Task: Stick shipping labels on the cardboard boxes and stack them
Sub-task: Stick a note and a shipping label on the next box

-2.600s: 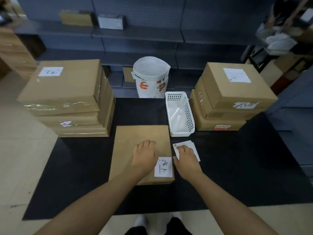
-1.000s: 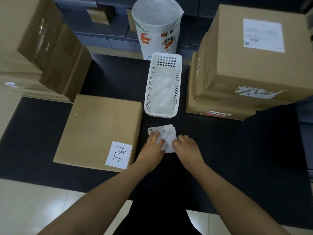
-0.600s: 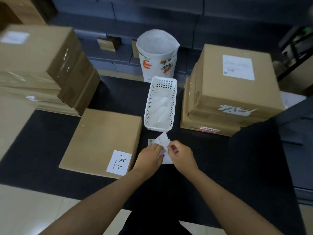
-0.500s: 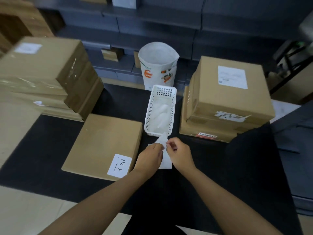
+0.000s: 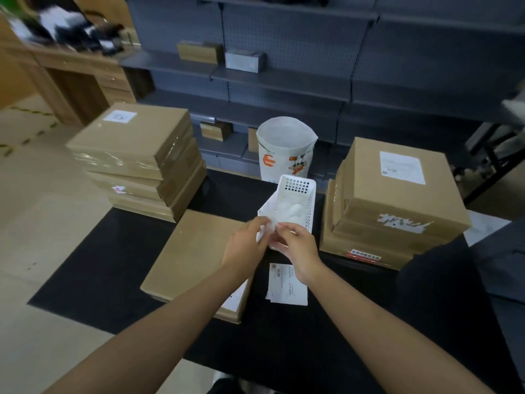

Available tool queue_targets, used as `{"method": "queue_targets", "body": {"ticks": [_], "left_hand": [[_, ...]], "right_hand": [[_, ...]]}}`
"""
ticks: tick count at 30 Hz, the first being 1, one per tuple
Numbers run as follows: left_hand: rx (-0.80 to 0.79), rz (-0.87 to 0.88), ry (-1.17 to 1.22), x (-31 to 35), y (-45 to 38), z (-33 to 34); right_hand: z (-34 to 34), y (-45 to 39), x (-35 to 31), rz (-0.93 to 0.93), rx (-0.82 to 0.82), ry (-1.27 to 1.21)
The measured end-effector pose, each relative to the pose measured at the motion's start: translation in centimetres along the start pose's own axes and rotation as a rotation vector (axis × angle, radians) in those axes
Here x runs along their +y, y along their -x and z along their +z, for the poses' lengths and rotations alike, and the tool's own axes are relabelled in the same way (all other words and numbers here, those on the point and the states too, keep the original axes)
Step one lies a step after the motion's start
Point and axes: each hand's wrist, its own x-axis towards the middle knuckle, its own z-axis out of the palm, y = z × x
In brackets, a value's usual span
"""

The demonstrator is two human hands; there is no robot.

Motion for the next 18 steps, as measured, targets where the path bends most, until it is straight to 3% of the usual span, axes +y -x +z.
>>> {"method": "queue_targets", "body": {"ticks": [7,18], "left_hand": [[-0.049,0.02,0.064,-4.8,-1.7,-6.0],[-0.132,0.143,0.05,-13.7,-4.2,-13.0]], "right_hand": [[6.8,-1.3,1.9,-0.06,-0.057,0.164],[17.0,-2.5,6.2,-0.178,0.102,0.259]]}}
